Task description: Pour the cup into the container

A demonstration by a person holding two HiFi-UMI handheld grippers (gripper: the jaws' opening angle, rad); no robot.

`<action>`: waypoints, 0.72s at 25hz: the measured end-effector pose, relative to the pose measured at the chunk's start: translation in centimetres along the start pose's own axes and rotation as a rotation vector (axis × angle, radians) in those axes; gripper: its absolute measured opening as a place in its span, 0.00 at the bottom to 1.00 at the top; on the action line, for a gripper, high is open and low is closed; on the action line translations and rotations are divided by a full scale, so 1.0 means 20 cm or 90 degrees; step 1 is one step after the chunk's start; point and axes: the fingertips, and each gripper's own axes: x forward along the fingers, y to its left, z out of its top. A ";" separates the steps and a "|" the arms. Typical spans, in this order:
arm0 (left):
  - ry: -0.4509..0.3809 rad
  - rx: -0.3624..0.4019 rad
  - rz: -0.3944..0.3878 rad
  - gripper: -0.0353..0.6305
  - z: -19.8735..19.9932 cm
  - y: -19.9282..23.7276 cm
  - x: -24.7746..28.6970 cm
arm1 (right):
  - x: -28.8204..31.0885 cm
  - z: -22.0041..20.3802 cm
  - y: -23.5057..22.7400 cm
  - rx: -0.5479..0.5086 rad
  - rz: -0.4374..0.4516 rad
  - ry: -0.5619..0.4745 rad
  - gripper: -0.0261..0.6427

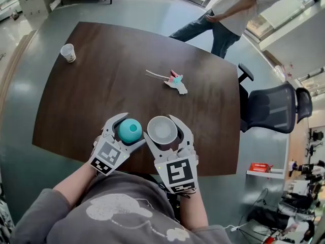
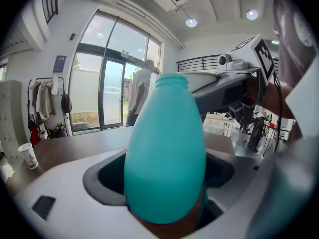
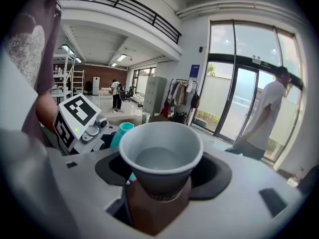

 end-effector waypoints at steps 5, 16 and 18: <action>-0.003 0.001 -0.004 0.69 0.01 -0.01 0.01 | 0.02 0.02 0.00 -0.068 -0.015 0.016 0.49; -0.009 -0.010 -0.016 0.69 0.00 -0.04 0.04 | 0.03 0.06 0.00 -0.189 -0.045 0.066 0.49; -0.008 -0.012 -0.017 0.69 0.00 -0.04 0.04 | 0.03 0.06 -0.01 -0.211 -0.052 0.075 0.49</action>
